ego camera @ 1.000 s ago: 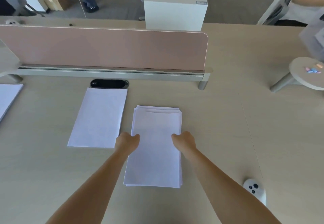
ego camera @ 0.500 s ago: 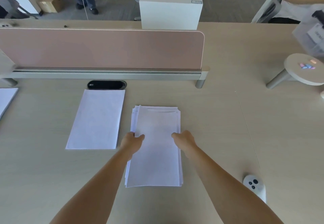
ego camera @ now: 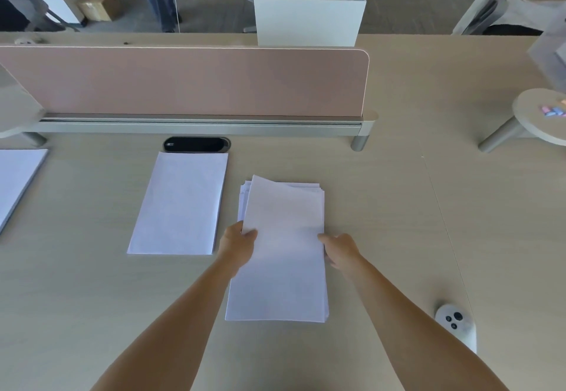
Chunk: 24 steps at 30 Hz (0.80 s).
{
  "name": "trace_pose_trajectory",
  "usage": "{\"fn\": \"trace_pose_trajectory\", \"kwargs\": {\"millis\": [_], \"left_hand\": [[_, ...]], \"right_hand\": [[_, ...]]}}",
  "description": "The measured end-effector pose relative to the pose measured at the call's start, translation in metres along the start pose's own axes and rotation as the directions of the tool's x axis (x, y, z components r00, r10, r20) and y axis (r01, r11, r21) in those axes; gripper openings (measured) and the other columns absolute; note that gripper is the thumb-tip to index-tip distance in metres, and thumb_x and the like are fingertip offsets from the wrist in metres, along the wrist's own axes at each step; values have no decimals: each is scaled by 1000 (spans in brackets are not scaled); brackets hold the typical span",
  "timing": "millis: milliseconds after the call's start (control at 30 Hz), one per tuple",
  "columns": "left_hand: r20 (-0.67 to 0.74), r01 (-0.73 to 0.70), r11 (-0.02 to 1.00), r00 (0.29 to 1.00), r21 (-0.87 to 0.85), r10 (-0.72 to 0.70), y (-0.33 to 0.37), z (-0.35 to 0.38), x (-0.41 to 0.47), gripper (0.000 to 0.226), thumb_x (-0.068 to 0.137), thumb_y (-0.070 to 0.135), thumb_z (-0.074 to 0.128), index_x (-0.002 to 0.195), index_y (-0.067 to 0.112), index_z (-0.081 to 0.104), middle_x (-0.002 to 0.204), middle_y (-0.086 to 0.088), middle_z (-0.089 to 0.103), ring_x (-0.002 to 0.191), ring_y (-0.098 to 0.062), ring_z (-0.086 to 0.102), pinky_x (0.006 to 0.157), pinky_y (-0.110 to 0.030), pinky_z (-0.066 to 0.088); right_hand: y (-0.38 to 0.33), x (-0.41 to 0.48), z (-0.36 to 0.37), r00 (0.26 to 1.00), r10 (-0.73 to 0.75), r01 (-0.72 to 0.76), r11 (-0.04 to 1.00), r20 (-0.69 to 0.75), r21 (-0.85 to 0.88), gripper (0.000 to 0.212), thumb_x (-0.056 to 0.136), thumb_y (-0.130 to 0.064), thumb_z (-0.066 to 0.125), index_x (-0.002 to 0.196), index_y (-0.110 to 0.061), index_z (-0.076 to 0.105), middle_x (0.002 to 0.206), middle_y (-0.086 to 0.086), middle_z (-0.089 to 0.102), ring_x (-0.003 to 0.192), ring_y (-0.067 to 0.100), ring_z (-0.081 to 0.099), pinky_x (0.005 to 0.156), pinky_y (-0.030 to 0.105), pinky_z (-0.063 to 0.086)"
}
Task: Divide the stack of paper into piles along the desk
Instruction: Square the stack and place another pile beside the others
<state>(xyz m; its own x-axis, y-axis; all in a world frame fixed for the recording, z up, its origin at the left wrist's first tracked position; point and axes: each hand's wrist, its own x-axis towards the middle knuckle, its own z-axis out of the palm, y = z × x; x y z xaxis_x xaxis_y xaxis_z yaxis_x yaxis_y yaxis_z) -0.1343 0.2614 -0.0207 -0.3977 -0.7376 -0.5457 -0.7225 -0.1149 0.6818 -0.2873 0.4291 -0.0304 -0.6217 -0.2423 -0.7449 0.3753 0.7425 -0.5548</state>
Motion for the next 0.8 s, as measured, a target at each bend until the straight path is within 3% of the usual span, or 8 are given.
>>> {"fn": "trace_pose_trajectory", "kwargs": {"millis": [133, 300, 433, 600, 667, 733, 767, 800], "left_hand": [[-85, 55, 995, 995, 82, -48, -9, 5, 2, 18, 92, 22, 52, 77, 15, 59, 69, -2, 57, 66, -25, 53, 53, -25, 38], [-151, 112, 993, 983, 45, -104, -11, 10, 0, 30, 91, 20, 55, 62, 15, 50, 58, -1, 47, 58, -23, 45, 52, -26, 35], [-194, 83, 994, 978, 67, -69, -10, 7, -3, 43, 91, 16, 54, 54, 15, 32, 53, -1, 36, 52, -22, 35, 50, -27, 30], [-267, 8, 991, 963, 134, 28, -8, 8, -9, 44, 92, 11, 54, 53, 13, 31, 53, -2, 35, 57, -26, 36, 53, -30, 31], [-281, -33, 993, 958, 118, 65, -4, 10, -12, 36, 92, 8, 53, 58, 13, 41, 57, -1, 41, 63, -28, 41, 54, -31, 33], [-279, -35, 997, 959, 68, 53, 1, 10, -12, 11, 92, 10, 52, 86, 13, 61, 74, -4, 57, 73, -30, 52, 58, -29, 38], [-269, -9, 999, 963, 44, 21, 3, 10, -11, 15, 91, 13, 52, 101, 15, 64, 84, -6, 62, 79, -32, 57, 61, -28, 40], [-238, 22, 999, 971, 38, -13, 3, 10, -9, 18, 91, 17, 53, 104, 15, 64, 86, -9, 64, 80, -32, 59, 61, -28, 40]], "right_hand": [[0, -5, 8, 999, -45, 45, 996, -2, -77, 38, 85, -25, 58, 57, -16, 35, 53, -1, 36, 49, 18, 34, 51, 26, 26], [0, -12, 22, 993, -117, 114, 978, -8, -172, 32, 83, -26, 53, 65, -18, 28, 60, -2, 29, 51, 17, 28, 50, 27, 22], [-2, -14, 26, 990, -135, 124, 973, -45, -192, 30, 85, -23, 51, 66, -16, 30, 62, -2, 31, 52, 15, 29, 48, 24, 22], [-4, -8, 31, 994, -98, 84, 969, -50, -232, 30, 84, -23, 51, 62, -12, 33, 65, 1, 38, 50, 17, 33, 48, 23, 25], [-4, -6, 33, 996, -79, 65, 966, -44, -249, 31, 85, -26, 50, 62, -11, 36, 76, 5, 45, 51, 17, 37, 47, 24, 28], [-3, -3, 33, 997, -66, 54, 968, -41, -244, 30, 86, -27, 50, 63, -11, 38, 85, 8, 47, 53, 17, 39, 47, 24, 29], [-2, 0, 33, 997, -60, 49, 971, -40, -236, 30, 86, -28, 50, 64, -12, 38, 88, 9, 47, 54, 17, 40, 48, 25, 28], [-2, 0, 33, 998, -55, 45, 974, -40, -223, 29, 86, -29, 50, 65, -12, 39, 90, 9, 46, 55, 16, 40, 48, 25, 28]]}}
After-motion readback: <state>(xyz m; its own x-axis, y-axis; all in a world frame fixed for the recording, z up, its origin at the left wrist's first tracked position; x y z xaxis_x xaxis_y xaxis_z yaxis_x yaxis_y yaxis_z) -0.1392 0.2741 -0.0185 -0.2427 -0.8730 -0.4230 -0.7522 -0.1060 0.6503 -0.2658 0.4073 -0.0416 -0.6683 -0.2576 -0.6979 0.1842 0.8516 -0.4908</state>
